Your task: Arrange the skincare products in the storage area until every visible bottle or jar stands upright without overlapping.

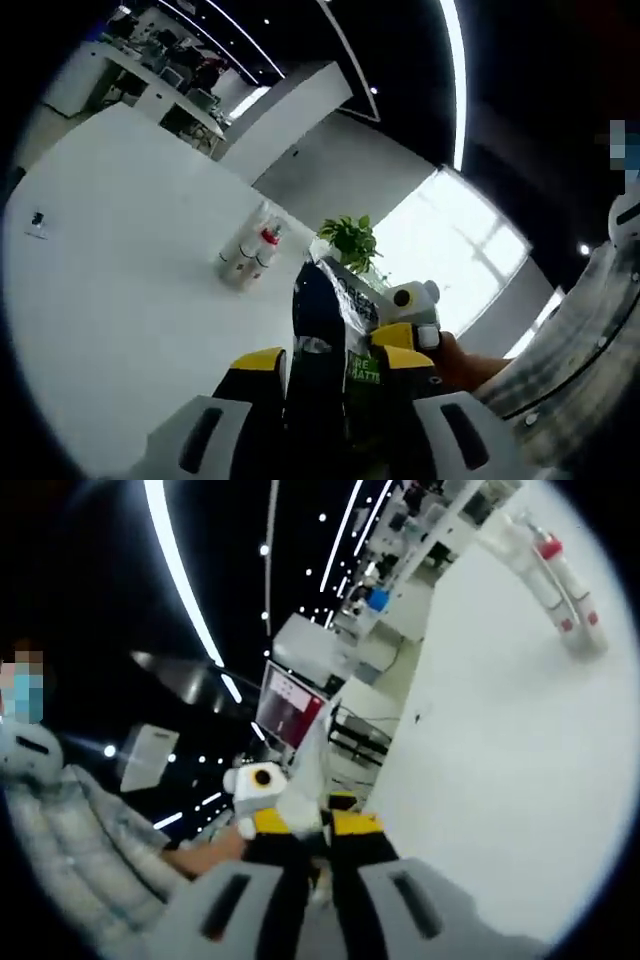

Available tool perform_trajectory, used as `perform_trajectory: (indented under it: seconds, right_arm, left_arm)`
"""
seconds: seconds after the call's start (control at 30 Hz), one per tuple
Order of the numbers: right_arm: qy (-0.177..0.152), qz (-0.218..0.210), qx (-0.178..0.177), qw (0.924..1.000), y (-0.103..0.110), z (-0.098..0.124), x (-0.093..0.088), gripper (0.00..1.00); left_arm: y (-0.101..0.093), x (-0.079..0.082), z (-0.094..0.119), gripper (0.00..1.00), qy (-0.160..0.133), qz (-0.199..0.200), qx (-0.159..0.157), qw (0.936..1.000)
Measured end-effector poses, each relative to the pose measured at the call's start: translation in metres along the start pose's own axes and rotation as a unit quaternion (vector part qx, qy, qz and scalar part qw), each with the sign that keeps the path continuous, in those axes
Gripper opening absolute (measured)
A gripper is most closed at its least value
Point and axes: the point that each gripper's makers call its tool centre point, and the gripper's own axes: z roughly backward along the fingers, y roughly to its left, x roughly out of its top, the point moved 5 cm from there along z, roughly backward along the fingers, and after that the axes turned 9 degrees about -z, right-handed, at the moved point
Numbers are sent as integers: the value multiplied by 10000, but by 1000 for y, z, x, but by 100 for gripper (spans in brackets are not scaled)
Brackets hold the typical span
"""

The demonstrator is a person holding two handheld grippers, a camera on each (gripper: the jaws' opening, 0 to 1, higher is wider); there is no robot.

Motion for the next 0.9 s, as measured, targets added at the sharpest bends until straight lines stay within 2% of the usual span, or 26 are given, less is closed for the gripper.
perform_trajectory:
  seconds: [0.03,0.07,0.1,0.13,0.23,0.3,0.33,0.4,0.47,0.53,0.67,0.83,0.9]
  right_arm:
    - [2,-21,17,10000,0,1,0,5]
    - [-4,-42,50,10000,1,2,1,5]
    - [-64,-75,71,9999,1,3,4,5]
    - [-90,-121,128,9998,2,4,6,5]
    - [-141,-131,136,9997,2,4,7,5]
    - [-245,-80,58,9997,-1,4,10,5]
    - [-350,-82,70,9993,-2,4,12,5]
    - [-730,-524,395,9952,2,4,19,5]
    - [-942,-706,532,9916,1,4,22,7]
    - [-1056,-769,627,9894,1,4,22,11]
    - [-999,-656,490,9916,-1,2,19,22]
    - [-850,-570,396,9940,-4,1,13,24]
    - [-712,-650,330,9948,-8,-2,5,24]
  left_arm:
    - [-1,-2,1,22,39,49,-43,10000]
    - [-4,-3,2,20,86,106,-178,9997]
    - [-8,-2,2,19,11,365,-284,9989]
    - [-8,-2,2,18,-2,428,-279,9987]
    - [-9,0,3,14,31,409,-302,9987]
    - [-9,5,5,2,-127,549,-350,9978]
    - [-10,7,7,2,-242,801,-447,9955]
    - [-9,7,6,1,-279,702,-460,9961]
    - [-13,11,5,1,-460,801,-580,9940]
    - [-14,12,5,1,-503,858,-607,9932]
    - [-12,9,5,1,-525,1043,-626,9912]
    - [-12,6,5,0,-608,1229,-688,9882]
    - [-14,11,5,0,-841,1454,-821,9824]
